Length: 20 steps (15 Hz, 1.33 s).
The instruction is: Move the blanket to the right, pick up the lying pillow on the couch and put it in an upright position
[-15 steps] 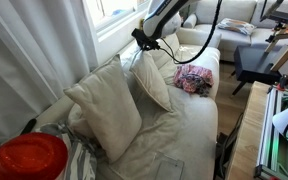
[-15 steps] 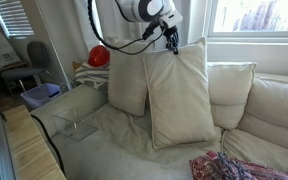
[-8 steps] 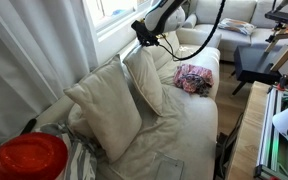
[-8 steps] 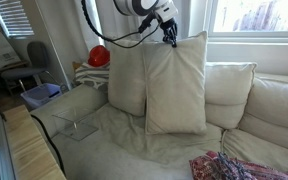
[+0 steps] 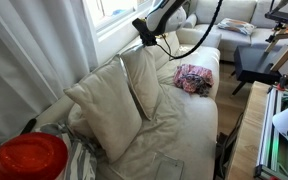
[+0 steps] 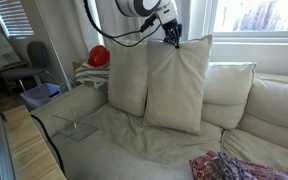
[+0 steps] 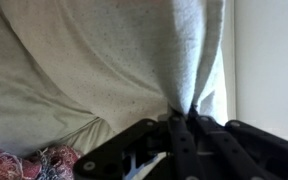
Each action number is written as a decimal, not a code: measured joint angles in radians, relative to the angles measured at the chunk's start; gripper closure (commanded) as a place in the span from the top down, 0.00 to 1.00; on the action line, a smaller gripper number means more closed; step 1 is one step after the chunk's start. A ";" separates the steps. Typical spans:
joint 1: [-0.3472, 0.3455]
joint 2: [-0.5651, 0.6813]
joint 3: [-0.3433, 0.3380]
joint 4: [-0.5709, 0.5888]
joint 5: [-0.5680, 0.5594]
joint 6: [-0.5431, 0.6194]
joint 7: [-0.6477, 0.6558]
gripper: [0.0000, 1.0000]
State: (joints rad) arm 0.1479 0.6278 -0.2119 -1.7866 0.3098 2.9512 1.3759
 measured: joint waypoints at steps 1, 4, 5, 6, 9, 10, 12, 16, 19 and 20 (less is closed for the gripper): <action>0.004 0.007 -0.009 0.004 0.000 0.000 0.023 0.07; 0.012 0.034 -0.022 0.030 -0.004 0.000 0.067 0.40; 0.015 0.045 -0.022 0.044 -0.006 0.000 0.075 0.48; 0.021 0.057 -0.024 0.061 -0.009 -0.001 0.082 0.55; 0.050 0.093 -0.044 0.113 -0.027 -0.001 0.113 0.78; 0.065 0.102 -0.062 0.125 -0.038 -0.002 0.129 0.86; 0.101 0.109 -0.115 0.136 -0.068 -0.010 0.172 1.00; 0.179 0.101 -0.258 0.131 -0.152 -0.051 0.282 1.00; 0.173 0.046 -0.252 0.096 -0.207 -0.076 0.249 1.00; 0.150 0.013 -0.213 0.073 -0.214 -0.076 0.195 1.00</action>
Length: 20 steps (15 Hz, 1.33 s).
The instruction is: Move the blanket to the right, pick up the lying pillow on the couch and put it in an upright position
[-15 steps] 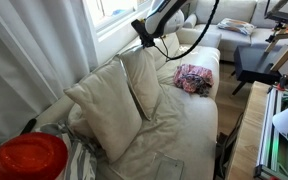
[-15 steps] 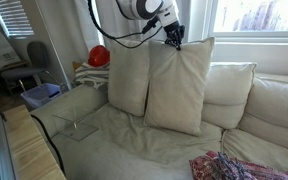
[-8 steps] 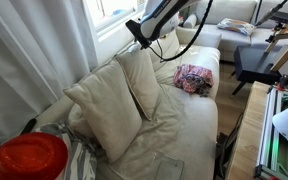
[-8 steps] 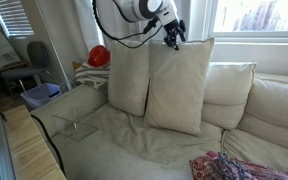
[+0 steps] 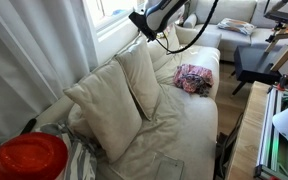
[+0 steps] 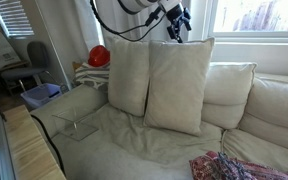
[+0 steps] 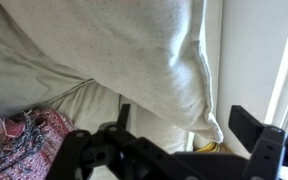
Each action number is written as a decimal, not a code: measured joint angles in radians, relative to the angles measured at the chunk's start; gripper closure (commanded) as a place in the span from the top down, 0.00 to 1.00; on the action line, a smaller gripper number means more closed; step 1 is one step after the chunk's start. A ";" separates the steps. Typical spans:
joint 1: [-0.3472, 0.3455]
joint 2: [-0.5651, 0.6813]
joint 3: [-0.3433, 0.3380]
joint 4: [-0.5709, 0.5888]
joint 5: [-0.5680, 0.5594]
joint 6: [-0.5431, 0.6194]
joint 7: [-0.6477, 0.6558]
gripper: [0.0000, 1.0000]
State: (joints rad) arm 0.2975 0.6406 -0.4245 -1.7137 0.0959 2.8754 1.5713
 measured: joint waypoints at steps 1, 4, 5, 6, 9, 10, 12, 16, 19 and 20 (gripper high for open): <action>-0.025 -0.037 0.043 -0.028 -0.004 0.000 -0.060 1.00; -0.094 -0.146 0.153 -0.127 -0.006 -0.009 -0.240 1.00; -0.117 -0.181 0.186 -0.160 -0.005 -0.019 -0.297 1.00; -0.138 -0.215 0.215 -0.194 -0.004 -0.039 -0.353 1.00; -0.188 -0.301 0.276 -0.278 -0.001 -0.129 -0.510 1.00; -0.199 -0.323 0.287 -0.299 -0.001 -0.167 -0.556 1.00; -0.209 -0.360 0.291 -0.330 -0.010 -0.250 -0.637 1.00; -0.219 -0.412 0.292 -0.375 -0.030 -0.324 -0.756 1.00; -0.227 -0.464 0.300 -0.417 -0.025 -0.323 -0.838 1.00; -0.232 -0.487 0.308 -0.434 -0.018 -0.317 -0.876 1.00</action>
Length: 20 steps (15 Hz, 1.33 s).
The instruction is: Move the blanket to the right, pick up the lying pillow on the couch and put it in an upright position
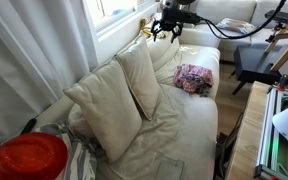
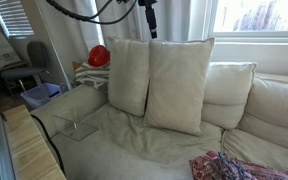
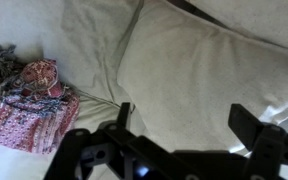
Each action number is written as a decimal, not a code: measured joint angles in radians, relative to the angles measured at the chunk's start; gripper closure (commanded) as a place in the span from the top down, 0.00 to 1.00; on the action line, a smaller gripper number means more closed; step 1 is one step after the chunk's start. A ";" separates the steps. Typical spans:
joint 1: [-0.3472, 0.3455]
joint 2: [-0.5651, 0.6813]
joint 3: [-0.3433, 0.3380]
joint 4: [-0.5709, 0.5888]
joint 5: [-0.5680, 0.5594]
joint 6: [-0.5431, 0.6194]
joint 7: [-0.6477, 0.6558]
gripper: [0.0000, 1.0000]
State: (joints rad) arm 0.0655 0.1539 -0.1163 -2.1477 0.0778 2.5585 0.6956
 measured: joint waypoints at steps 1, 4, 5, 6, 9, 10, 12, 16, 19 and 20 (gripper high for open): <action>-0.005 -0.025 0.010 -0.019 0.014 0.011 -0.041 1.00; -0.008 -0.040 0.015 -0.025 0.017 0.012 -0.050 1.00; -0.008 -0.036 0.015 -0.024 0.017 0.012 -0.050 1.00; -0.008 -0.033 0.015 -0.024 0.017 0.012 -0.050 1.00; -0.008 -0.030 0.019 -0.024 0.012 0.012 -0.050 1.00; -0.008 -0.028 0.028 -0.024 0.012 0.012 -0.057 1.00; -0.007 -0.027 0.048 -0.026 0.015 0.004 -0.100 1.00; -0.017 -0.047 0.055 -0.036 0.019 -0.004 -0.247 1.00; -0.032 -0.075 0.055 -0.041 0.019 -0.004 -0.326 1.00; -0.036 -0.082 0.055 -0.043 0.019 -0.004 -0.346 1.00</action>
